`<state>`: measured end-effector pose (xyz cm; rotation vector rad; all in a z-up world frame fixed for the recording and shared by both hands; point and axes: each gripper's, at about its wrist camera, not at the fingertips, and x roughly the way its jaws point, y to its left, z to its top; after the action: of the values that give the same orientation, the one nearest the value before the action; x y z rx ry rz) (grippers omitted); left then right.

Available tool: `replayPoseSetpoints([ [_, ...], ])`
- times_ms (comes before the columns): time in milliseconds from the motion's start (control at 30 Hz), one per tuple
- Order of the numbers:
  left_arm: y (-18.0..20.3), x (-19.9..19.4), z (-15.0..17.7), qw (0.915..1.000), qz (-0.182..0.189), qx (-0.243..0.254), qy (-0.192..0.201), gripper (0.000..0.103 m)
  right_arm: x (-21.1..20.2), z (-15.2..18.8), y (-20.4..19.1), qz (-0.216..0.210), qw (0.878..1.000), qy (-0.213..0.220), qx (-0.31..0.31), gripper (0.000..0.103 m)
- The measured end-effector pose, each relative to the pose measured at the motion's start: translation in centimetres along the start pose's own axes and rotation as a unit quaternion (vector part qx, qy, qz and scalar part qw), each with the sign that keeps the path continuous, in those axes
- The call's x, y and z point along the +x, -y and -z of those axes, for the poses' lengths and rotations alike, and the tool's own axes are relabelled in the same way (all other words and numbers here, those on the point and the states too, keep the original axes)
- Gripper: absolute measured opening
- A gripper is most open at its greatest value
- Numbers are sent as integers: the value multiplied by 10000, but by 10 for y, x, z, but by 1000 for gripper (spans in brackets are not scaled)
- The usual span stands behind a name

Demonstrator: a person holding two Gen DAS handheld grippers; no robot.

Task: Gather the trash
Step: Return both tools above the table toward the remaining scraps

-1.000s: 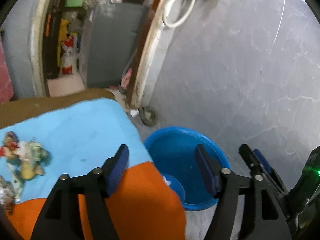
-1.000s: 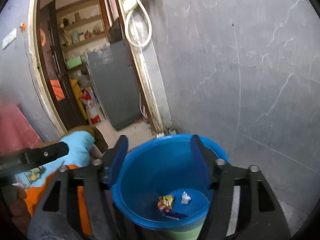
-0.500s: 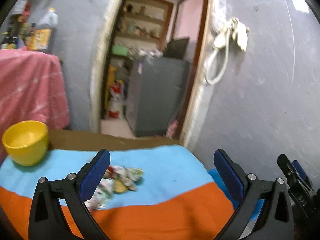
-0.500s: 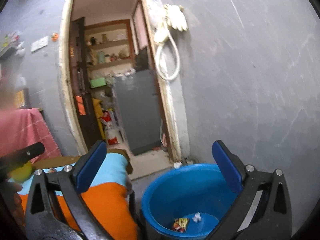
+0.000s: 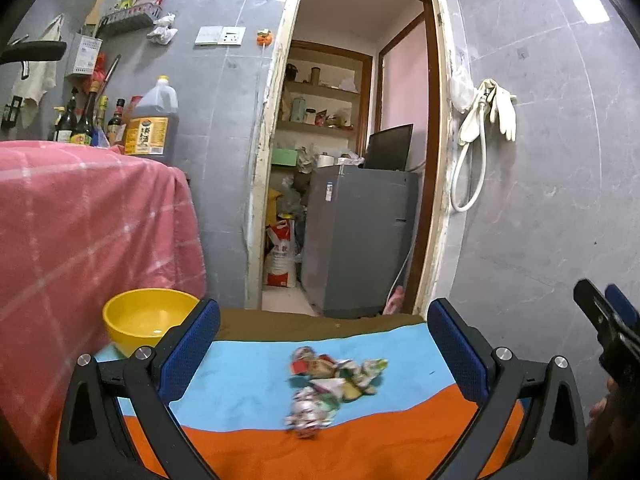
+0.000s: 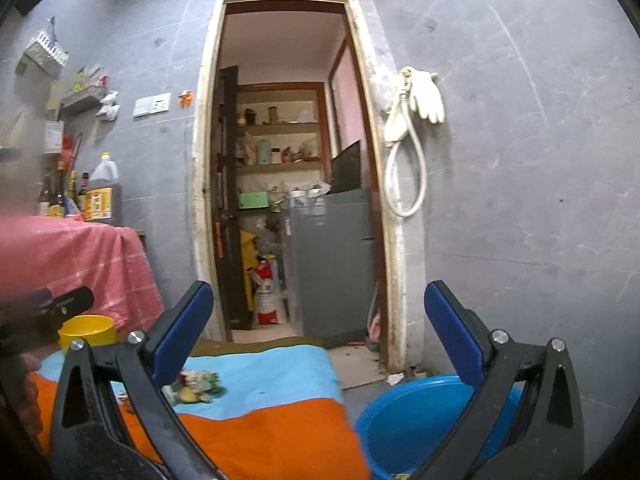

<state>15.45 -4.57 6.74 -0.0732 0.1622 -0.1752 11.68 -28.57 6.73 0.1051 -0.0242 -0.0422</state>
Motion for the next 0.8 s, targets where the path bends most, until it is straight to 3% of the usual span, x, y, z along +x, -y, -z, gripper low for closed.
replayPoseSetpoints([
  [167,-18,-10,11,9995,-71,292,20,102,2,3,-22,-383,9992,8,-63,103],
  [433,-50,-6,23,9994,-174,285,-20,102,30,9,-62,-988,9947,-135,-269,103],
  [733,-60,31,43,9955,-163,31,-936,101,66,42,-76,-1123,9868,-1052,-508,103],
  [800,-61,39,46,9932,-108,7,-1162,93,71,47,-77,-1172,9842,-1211,-534,103],
])
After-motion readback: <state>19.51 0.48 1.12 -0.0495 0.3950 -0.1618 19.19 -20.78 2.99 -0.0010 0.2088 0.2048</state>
